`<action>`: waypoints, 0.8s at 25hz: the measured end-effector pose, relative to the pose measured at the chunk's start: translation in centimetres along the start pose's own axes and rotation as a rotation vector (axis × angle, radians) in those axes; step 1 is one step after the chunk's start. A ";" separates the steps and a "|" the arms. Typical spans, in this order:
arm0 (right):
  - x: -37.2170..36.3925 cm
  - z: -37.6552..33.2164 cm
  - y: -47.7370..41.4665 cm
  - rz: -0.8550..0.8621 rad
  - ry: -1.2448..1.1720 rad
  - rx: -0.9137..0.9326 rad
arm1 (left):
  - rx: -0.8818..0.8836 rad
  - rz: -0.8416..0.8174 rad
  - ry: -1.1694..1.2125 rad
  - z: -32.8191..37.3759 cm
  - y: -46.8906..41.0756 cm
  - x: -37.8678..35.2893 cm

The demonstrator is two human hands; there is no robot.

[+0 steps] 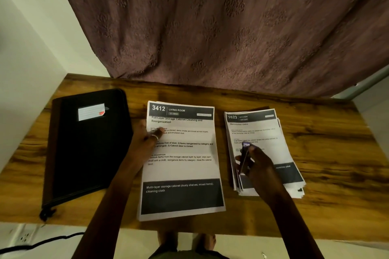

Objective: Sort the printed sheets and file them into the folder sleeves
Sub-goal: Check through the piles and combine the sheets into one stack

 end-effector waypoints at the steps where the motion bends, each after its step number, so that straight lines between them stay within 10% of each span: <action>1: -0.7 -0.9 -0.8 0.014 -0.020 0.002 | 0.000 -0.003 -0.003 0.2 0.0 -0.1; 14: -16.2 -11.5 -7.5 -0.264 0.934 0.263 | 0.015 -0.155 -0.043 3.2 1.8 -2.5; 20: -18.6 -9.5 -9.6 -0.473 1.104 0.076 | 0.016 -0.221 -0.068 3.6 2.0 -3.0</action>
Point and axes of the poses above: each hand's wrist, its own y-axis away from the middle knuckle, its own x-axis out of the back of the hand, z = x × y, the point moved 9 cm from there along -y, towards the middle knuckle, and after that the axes turned 11 degrees about -z, right-handed, at the moved point
